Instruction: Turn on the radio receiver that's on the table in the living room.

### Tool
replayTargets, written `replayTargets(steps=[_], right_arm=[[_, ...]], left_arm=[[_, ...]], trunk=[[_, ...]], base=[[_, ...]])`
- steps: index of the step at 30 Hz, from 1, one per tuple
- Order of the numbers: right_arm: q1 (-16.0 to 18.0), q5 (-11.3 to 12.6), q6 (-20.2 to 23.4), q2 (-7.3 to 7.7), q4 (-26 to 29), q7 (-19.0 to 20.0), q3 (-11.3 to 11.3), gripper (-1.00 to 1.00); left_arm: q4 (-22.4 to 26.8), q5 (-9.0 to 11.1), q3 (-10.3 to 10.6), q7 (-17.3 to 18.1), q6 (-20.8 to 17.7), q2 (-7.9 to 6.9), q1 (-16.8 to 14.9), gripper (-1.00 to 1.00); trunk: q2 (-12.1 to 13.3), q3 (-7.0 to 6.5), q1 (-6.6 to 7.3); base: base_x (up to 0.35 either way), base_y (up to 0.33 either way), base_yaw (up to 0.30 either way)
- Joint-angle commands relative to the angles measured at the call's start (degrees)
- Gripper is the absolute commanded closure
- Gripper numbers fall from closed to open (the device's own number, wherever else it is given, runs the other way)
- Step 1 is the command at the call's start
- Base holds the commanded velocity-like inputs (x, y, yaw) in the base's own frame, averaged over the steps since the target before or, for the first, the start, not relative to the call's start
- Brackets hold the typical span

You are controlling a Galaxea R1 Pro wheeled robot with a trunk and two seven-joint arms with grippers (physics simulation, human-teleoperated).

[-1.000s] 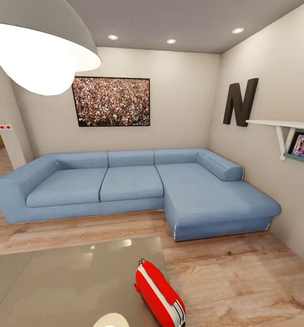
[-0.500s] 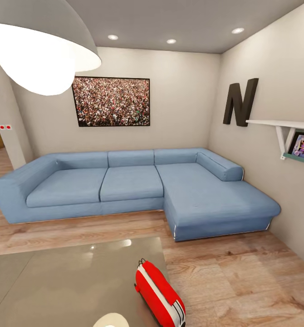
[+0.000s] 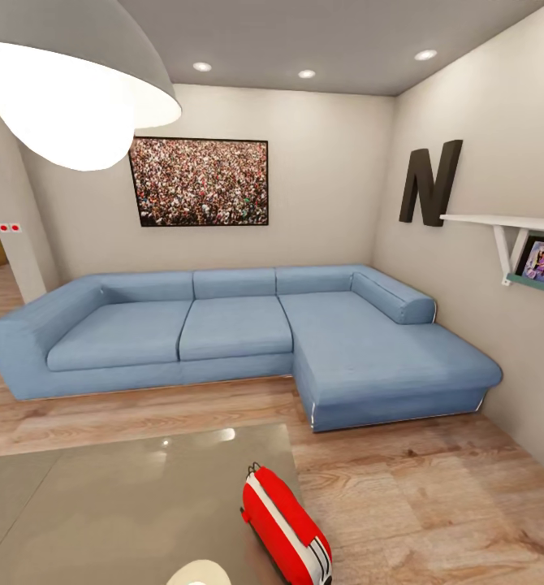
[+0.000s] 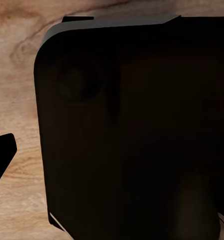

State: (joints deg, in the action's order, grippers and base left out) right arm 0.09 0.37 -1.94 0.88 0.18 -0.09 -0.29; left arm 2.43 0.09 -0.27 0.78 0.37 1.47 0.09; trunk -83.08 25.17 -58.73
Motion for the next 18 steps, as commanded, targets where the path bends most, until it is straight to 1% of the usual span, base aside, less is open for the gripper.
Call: replayTargets(steps=[1,18], right_arm=[[0.00,0.05,0.01,-0.06,0.00,0.00,-0.04,-1.00],[0.00,0.25,0.01,-0.26,0.00,0.00,-0.06,-1.00]], left_arm=[[-0.02,0.00,-0.06,0.01,0.00,0.01,0.00,-1.00],[-0.06,0.00,-0.04,0.01,-0.02,0.02,0.00,-1.00]], trunk=[[0.00,0.00,0.00],[6.82,-3.05,3.73]], base=[[0.000,0.000,0.000],[0.000,0.000,0.000]])
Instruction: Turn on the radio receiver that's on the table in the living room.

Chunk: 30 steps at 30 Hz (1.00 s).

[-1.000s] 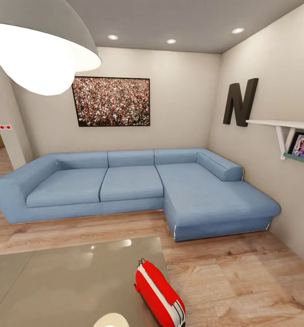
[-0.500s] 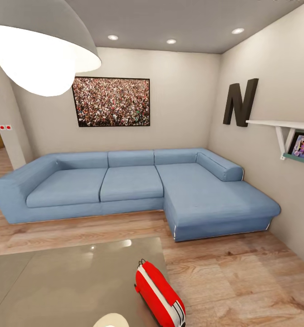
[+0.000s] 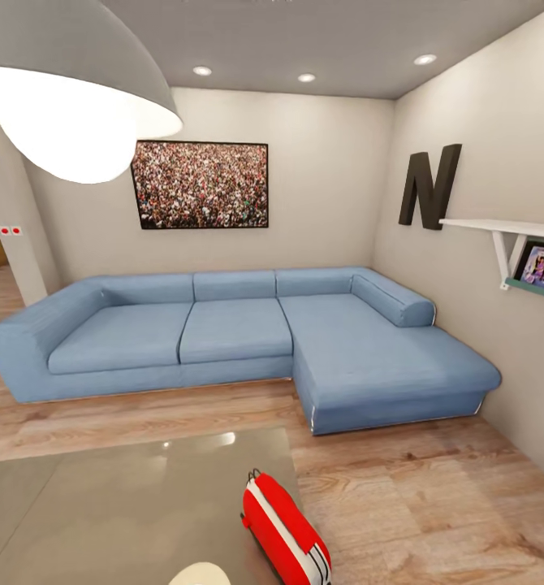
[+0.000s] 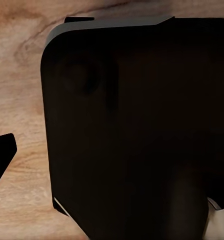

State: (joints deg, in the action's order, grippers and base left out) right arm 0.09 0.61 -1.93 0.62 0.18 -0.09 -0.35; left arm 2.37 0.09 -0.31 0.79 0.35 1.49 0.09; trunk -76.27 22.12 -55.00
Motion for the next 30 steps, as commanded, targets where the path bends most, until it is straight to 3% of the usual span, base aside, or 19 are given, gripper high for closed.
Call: replayTargets(steps=[1,10,30], right_arm=[[0.00,0.00,0.00,0.00,0.00,0.00,0.00,-1.00],[0.00,0.00,-0.44,0.12,0.00,-0.12,-0.08,-1.00],[0.00,-0.26,-1.85,0.17,0.00,-0.35,-0.07,-1.00]], left_arm=[[0.00,0.00,0.02,0.00,0.00,0.00,0.00,-1.00],[0.00,0.00,0.03,0.00,0.00,0.00,0.00,-1.00],[0.00,0.00,0.05,0.00,0.00,-0.08,0.00,-1.00]], trunk=[[0.42,-0.19,0.23],[4.02,-1.64,2.20],[12.05,-3.40,6.60]], base=[[0.000,0.000,0.000],[0.000,0.000,-0.015],[0.000,0.000,-0.011]])
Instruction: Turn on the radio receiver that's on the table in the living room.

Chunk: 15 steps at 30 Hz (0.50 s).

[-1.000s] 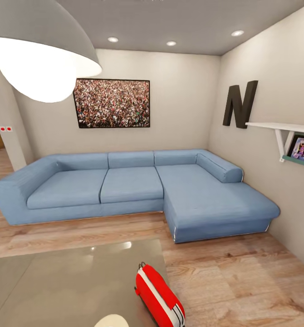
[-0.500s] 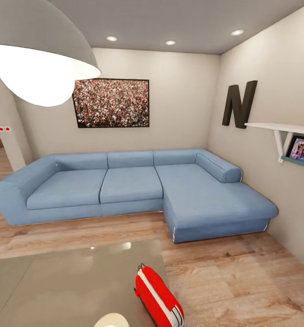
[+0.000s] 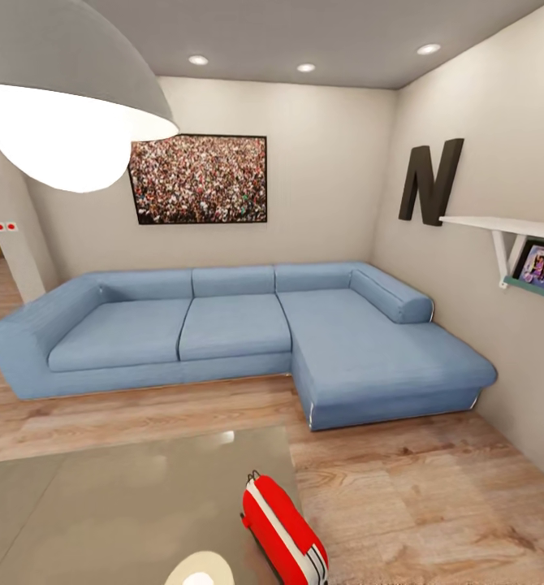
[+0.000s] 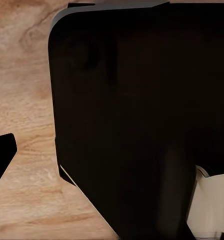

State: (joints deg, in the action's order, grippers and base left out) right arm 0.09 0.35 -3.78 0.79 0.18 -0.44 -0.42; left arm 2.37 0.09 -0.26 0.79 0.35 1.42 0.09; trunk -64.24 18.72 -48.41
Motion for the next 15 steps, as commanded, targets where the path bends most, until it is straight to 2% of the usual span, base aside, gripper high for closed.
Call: replayTargets(steps=[1,15], right_arm=[[0.00,0.00,0.03,0.00,0.00,0.00,-0.01,-1.00],[0.00,-0.09,0.09,0.01,0.00,0.00,0.06,-1.00]], left_arm=[[0.00,0.00,0.00,0.00,0.00,0.00,0.00,-1.00],[0.00,0.00,-0.01,0.00,0.00,0.07,0.00,-1.00]], trunk=[[0.41,-0.09,0.23],[0.41,1.22,0.23]], base=[[0.000,0.000,0.000],[0.000,0.000,0.000]])
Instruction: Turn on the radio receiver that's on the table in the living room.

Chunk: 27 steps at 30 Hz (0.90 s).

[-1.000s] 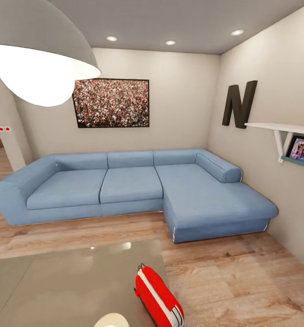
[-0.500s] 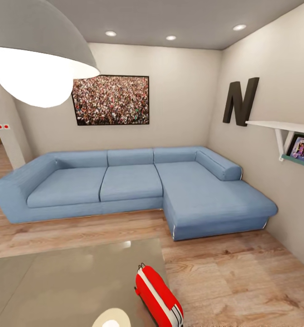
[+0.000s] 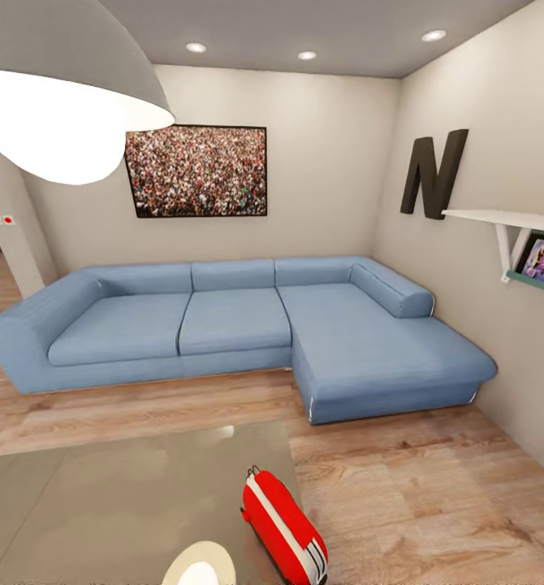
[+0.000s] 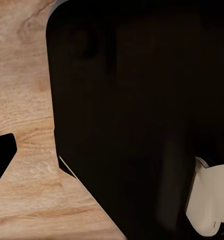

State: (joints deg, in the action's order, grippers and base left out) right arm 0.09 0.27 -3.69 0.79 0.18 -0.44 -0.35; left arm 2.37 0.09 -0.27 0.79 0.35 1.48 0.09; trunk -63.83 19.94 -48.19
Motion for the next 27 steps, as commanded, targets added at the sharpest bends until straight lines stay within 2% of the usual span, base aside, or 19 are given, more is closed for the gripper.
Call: replayTargets(steps=[1,27], right_arm=[[0.00,0.00,0.00,0.00,0.00,0.00,0.00,-1.00],[0.00,0.00,-0.09,0.00,0.00,0.00,0.02,-1.00]], left_arm=[[0.00,0.00,0.00,0.00,0.00,0.00,0.00,-1.00],[0.00,0.00,0.00,0.00,0.00,0.00,0.00,-1.00]], trunk=[[0.00,0.10,0.00],[0.00,2.53,0.00]], base=[[0.000,0.000,0.000],[0.000,0.000,0.000]])
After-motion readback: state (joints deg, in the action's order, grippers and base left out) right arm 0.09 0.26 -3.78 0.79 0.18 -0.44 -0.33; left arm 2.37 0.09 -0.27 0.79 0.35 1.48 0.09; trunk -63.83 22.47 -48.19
